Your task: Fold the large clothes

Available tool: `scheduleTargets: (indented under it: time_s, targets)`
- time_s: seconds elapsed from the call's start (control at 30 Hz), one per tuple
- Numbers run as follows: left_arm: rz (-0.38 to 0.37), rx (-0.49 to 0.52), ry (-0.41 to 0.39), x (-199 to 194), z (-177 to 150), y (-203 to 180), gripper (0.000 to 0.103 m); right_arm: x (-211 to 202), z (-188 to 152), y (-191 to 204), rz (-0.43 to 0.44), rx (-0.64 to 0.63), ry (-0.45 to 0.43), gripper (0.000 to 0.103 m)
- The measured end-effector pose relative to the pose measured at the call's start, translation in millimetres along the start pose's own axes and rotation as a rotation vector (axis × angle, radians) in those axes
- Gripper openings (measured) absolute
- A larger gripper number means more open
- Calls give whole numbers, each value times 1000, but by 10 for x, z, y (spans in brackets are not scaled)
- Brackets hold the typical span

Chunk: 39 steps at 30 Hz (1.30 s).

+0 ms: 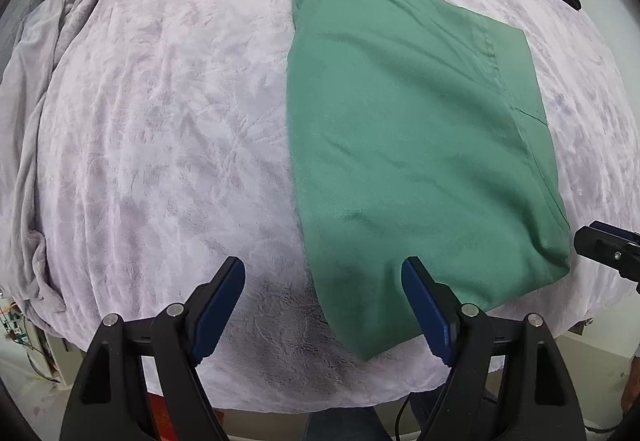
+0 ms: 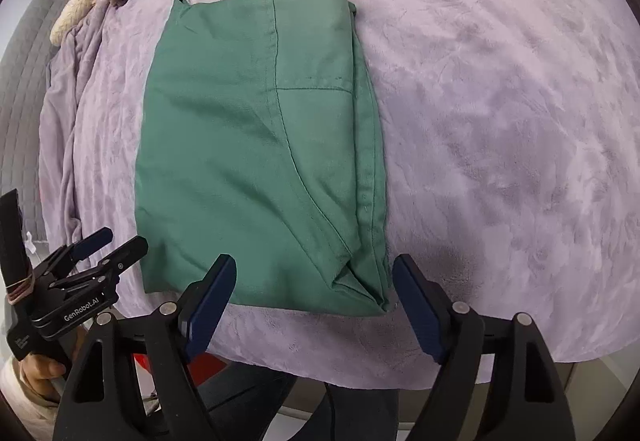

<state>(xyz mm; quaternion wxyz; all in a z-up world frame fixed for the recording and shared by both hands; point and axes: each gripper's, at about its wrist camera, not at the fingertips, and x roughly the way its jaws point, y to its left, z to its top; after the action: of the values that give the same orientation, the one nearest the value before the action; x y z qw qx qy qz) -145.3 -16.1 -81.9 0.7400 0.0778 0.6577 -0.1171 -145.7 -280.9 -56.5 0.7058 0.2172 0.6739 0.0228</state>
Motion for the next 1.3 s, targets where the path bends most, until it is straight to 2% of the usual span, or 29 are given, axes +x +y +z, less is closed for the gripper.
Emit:
scheduleTargets:
  time_s: [0.13, 0.37, 0.43, 0.5, 0.53, 0.6, 0.63, 0.7, 0.8, 0.87, 0.93, 1.1, 1.13, 1.3]
  targets:
    - [-5, 7, 5, -2, 13, 14, 82, -42, 24, 53, 6, 5, -27, 86]
    - [7, 17, 11, -12, 30, -22, 82, -38, 30, 23, -3, 41, -22, 87]
    - [-14, -2, 22, -9, 29, -2, 82, -31, 35, 25, -7, 43, -15, 87]
    - [-3, -21, 25, -4, 32, 15, 82, -16, 38, 39, -17, 43, -7, 92]
    - [3, -22, 27, -4, 35, 14, 82, -9, 40, 44, -29, 43, -2, 103]
    - [49, -8, 28, -6, 44, -6, 82, -12, 44, 56, -44, 43, -4, 103]
    - [69, 0, 32, -1, 50, -15, 87, -22, 47, 63, -47, 45, -6, 103]
    - [102, 1, 39, 3, 63, -21, 103, -42, 61, 77, -53, 48, -9, 103]
    - [134, 8, 14, -47, 80, -28, 103, -66, 109, 93, -50, 50, 3, 103]
    - [157, 9, -11, -114, 104, -35, 103, -109, 133, 133, -92, 38, -5, 103]
    - [138, 9, -27, -181, 130, -37, 103, -176, 153, 195, -162, 13, -28, 103]
    - [123, 14, -46, -283, 200, -76, 103, -423, 205, 403, -391, -52, -140, 103]
    - [120, 16, -51, -300, 209, -86, 103, -476, 220, 426, -407, -58, -162, 103]
    - [84, 8, -80, -421, 250, -126, 103, -626, 263, 446, -305, -41, -187, 103]
